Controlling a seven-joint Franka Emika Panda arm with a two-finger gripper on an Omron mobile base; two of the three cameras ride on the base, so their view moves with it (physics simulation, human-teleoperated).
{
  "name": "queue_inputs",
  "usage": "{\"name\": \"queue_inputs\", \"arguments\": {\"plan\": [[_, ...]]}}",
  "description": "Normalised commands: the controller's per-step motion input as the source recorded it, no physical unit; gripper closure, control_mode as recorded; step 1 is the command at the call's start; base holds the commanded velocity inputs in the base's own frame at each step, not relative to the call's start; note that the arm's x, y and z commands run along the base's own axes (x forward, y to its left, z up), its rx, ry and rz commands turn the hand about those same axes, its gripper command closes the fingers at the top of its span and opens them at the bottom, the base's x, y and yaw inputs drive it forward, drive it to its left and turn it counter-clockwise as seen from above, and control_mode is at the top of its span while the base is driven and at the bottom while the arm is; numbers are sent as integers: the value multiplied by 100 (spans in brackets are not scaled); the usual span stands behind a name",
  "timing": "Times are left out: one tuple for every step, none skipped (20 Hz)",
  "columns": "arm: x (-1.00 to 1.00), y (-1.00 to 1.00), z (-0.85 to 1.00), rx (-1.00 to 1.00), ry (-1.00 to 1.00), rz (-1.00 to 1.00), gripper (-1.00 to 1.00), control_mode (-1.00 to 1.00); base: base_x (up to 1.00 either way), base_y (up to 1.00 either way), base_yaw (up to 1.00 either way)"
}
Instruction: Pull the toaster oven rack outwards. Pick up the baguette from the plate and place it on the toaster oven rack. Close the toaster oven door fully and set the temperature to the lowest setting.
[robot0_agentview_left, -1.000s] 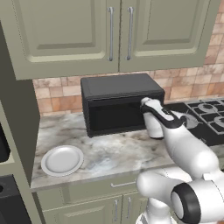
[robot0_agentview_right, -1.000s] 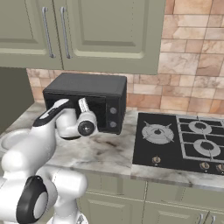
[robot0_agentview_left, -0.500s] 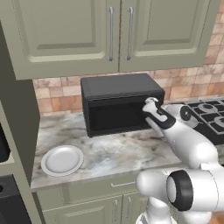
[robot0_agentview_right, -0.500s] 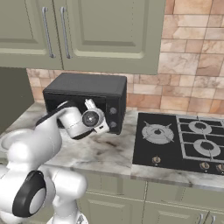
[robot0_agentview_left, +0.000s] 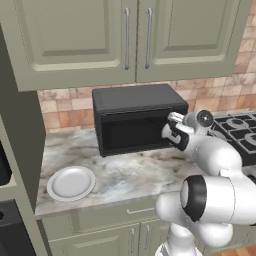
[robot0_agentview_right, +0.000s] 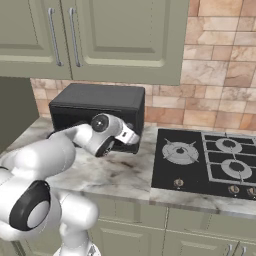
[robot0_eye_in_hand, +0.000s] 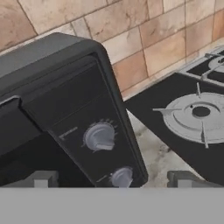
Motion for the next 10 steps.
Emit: {"name": "queue_inputs", "arguments": {"plan": [[0,-36,0,-37,-7,1,-100,-100,0,0,0],[0,-30,0,-25,-7,0,-100,-100,0,0,0],[0,-25,0,-15,-2,1,-100,-100,0,0,0],[-4,-19,-7,-1,-2,5,-100,-100,0,0,0],[-11,-30,0,0,-7,9,-100,-100,0,0,0],[-22,-19,0,0,-6,12,-100,-100,0,0,0],[-27,-16,0,0,-4,17,-100,-100,0,0,0],[-29,-14,0,0,0,21,-100,-100,0,0,0],[-32,-11,0,1,0,26,-100,-100,0,0,0],[-39,-9,0,1,0,31,-100,-100,0,0,0]]}}
